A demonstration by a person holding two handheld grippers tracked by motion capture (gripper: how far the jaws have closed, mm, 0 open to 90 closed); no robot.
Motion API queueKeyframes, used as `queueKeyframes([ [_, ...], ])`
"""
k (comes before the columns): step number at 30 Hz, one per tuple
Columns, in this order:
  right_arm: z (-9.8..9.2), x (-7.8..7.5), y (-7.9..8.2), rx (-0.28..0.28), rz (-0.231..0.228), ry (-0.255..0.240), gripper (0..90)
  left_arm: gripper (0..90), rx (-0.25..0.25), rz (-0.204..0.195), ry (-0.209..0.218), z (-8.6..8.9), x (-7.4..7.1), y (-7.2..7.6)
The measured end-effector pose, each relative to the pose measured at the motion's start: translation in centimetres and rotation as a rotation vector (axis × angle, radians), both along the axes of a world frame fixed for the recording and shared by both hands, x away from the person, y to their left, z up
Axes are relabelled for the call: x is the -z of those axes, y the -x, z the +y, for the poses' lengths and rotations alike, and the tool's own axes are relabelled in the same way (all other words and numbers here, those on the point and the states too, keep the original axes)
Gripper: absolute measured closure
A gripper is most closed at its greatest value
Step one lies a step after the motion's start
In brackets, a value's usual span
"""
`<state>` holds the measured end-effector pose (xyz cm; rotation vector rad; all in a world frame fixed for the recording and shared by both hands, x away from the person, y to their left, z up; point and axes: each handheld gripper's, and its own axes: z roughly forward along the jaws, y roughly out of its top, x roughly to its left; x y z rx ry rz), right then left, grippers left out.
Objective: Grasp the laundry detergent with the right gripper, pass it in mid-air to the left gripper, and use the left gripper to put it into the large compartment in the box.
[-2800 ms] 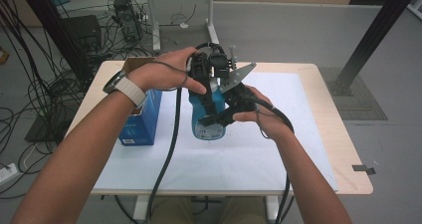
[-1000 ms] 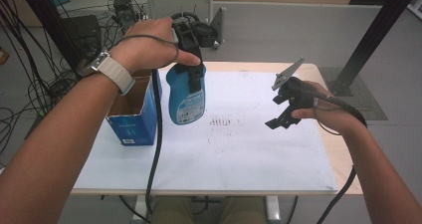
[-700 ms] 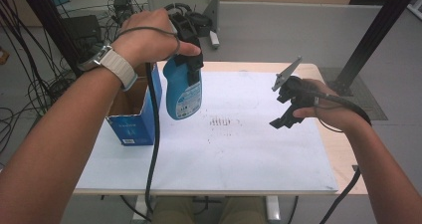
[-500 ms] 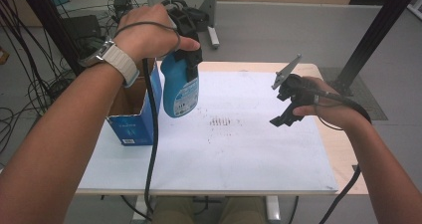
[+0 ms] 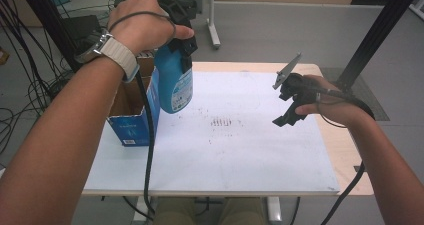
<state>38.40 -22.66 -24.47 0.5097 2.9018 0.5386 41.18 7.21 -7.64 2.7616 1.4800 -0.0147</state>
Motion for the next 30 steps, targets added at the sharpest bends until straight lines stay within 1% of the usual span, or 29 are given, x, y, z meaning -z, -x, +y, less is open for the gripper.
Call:
queueKeyframes([
  [5, -0.3, -0.2, 0.0, -0.002, -0.003, 0.012, 8.9, 38.7, -0.054, -0.016, 0.006, 0.7, -0.4, 0.0],
  [8, -0.4, -0.2, 0.0, -0.004, 0.000, 0.018, 8.9, 38.7, -0.086, -0.010, 0.012, 1.1, -0.5, 0.0],
  [10, -0.5, -0.2, 0.0, -0.007, -0.001, 0.020, 8.9, 38.7, -0.098, -0.014, 0.020, 1.3, -0.6, 0.0],
  [11, -0.5, -0.2, 0.0, -0.006, 0.000, 0.024, 8.9, 38.7, -0.105, -0.009, 0.018, 1.4, -0.6, 0.0],
  [13, -0.5, -0.2, -0.1, -0.009, 0.004, 0.028, 8.9, 38.7, -0.129, -0.015, 0.025, 1.6, -0.7, -0.1],
  [15, -0.4, -0.1, -0.2, -0.012, 0.006, 0.034, 8.9, 38.7, -0.142, -0.007, 0.018, 1.9, -0.8, -0.2],
  [16, -0.4, -0.1, -0.2, -0.012, 0.005, 0.031, 8.9, 38.7, -0.152, -0.014, 0.019, 1.9, -0.8, -0.2],
  [18, -0.4, 0.0, -0.2, -0.014, 0.005, 0.029, 8.9, 38.7, -0.164, -0.010, 0.012, 2.2, -0.8, -0.3],
  [20, -0.3, 0.0, -0.3, -0.016, 0.007, 0.033, 8.9, 38.7, -0.183, -0.015, 0.009, 2.5, -0.9, -0.4],
  [22, -0.3, 0.0, -0.3, -0.019, 0.007, 0.034, 8.9, 38.7, -0.206, -0.022, 0.012, 2.9, -1.1, -0.5],
  [26, -0.3, 0.1, -0.4, -0.021, 0.007, 0.043, 8.9, 38.7, -0.233, -0.023, 0.020, 3.9, -1.4, -0.6],
  [27, -0.3, 0.1, -0.5, -0.022, 0.005, 0.043, 8.9, 38.7, -0.244, -0.029, 0.022, 4.2, -1.5, -0.6],
  [29, -0.4, 0.1, -0.5, -0.021, 0.007, 0.042, 8.9, 38.7, -0.250, -0.023, 0.018, 4.6, -1.5, -0.6],
  [30, -0.4, 0.1, -0.5, -0.022, 0.007, 0.043, 8.9, 38.7, -0.263, -0.025, 0.019, 4.8, -1.6, -0.7],
])
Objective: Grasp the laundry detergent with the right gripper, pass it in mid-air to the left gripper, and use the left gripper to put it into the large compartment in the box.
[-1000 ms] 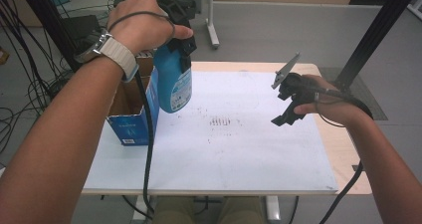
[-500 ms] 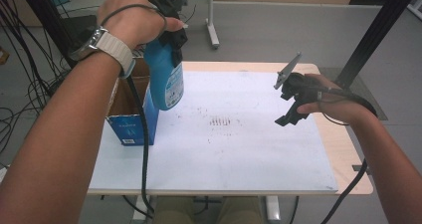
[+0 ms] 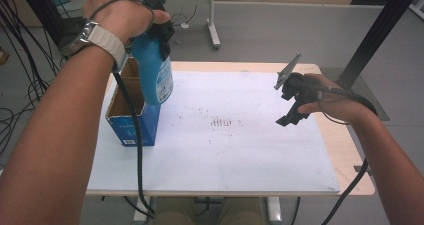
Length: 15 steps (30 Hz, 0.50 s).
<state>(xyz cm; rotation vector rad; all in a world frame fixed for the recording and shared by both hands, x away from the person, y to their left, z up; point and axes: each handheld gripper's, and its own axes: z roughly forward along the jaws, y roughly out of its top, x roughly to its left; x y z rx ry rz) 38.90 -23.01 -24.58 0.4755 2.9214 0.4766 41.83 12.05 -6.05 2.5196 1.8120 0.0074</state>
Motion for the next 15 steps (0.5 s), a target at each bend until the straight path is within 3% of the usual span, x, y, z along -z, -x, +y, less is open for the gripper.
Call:
queueKeyframes([
  [15, 0.0, 0.3, -0.7, 0.002, -0.004, 0.004, 8.9, 38.7, -0.110, -0.002, -0.004, 3.1, -0.4, -0.6],
])
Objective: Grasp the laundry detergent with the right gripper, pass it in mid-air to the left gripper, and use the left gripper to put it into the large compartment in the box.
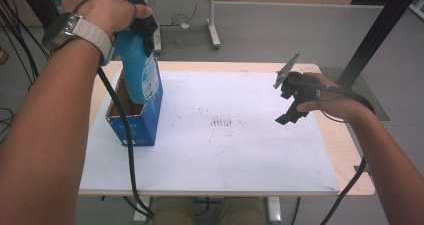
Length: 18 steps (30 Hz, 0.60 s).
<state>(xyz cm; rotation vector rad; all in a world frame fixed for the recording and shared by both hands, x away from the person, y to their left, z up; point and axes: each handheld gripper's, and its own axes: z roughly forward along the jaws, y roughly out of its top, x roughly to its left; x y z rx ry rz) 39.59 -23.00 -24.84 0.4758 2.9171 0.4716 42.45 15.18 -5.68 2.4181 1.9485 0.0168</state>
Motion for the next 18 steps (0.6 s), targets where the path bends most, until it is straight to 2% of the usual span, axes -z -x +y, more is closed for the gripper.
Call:
queueKeyframes([
  [6, -0.1, 0.2, -0.1, 0.009, 0.000, 0.004, 8.9, 38.7, -0.051, -0.007, 0.009, 1.1, 0.0, -0.3],
  [9, -0.2, 0.3, -0.2, 0.016, 0.003, 0.003, 8.9, 38.7, -0.068, -0.010, 0.000, 1.7, 0.2, -0.5],
  [18, -0.1, 0.6, -0.5, 0.018, 0.005, 0.004, 8.9, 38.7, -0.094, -0.010, 0.001, 2.8, 0.5, -0.9],
])
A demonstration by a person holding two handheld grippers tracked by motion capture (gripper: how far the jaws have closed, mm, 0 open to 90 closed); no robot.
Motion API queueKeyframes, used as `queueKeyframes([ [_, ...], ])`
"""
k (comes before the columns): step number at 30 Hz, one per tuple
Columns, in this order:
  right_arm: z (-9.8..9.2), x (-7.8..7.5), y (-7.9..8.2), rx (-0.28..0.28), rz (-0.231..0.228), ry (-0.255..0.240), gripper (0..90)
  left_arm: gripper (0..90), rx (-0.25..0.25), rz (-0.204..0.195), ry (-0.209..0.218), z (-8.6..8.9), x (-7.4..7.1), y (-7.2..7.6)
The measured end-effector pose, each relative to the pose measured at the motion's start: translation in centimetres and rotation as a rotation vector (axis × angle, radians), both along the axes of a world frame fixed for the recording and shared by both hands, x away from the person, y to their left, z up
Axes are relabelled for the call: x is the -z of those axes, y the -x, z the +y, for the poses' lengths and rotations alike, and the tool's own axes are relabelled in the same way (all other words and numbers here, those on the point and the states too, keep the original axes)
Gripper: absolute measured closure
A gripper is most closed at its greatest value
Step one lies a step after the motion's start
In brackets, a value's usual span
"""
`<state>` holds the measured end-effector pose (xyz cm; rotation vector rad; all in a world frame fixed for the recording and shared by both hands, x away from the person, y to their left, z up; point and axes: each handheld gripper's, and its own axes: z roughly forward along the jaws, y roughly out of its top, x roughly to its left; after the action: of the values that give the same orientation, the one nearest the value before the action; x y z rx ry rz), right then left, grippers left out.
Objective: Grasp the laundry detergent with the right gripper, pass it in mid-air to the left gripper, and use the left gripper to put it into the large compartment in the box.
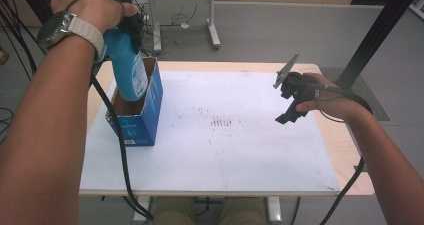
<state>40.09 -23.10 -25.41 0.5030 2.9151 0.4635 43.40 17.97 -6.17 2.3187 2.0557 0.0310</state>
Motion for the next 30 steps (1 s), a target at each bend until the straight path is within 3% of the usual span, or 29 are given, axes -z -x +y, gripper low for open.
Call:
queueKeyframes([
  [15, 0.1, 0.0, -0.4, 0.010, -0.002, 0.004, 8.9, 38.7, -0.031, -0.017, -0.007, 1.2, 0.2, -0.6],
  [30, -0.4, 0.4, -0.6, 0.029, 0.004, -0.002, 8.7, 38.7, -0.058, -0.030, 0.001, 2.2, 1.6, -1.6],
])
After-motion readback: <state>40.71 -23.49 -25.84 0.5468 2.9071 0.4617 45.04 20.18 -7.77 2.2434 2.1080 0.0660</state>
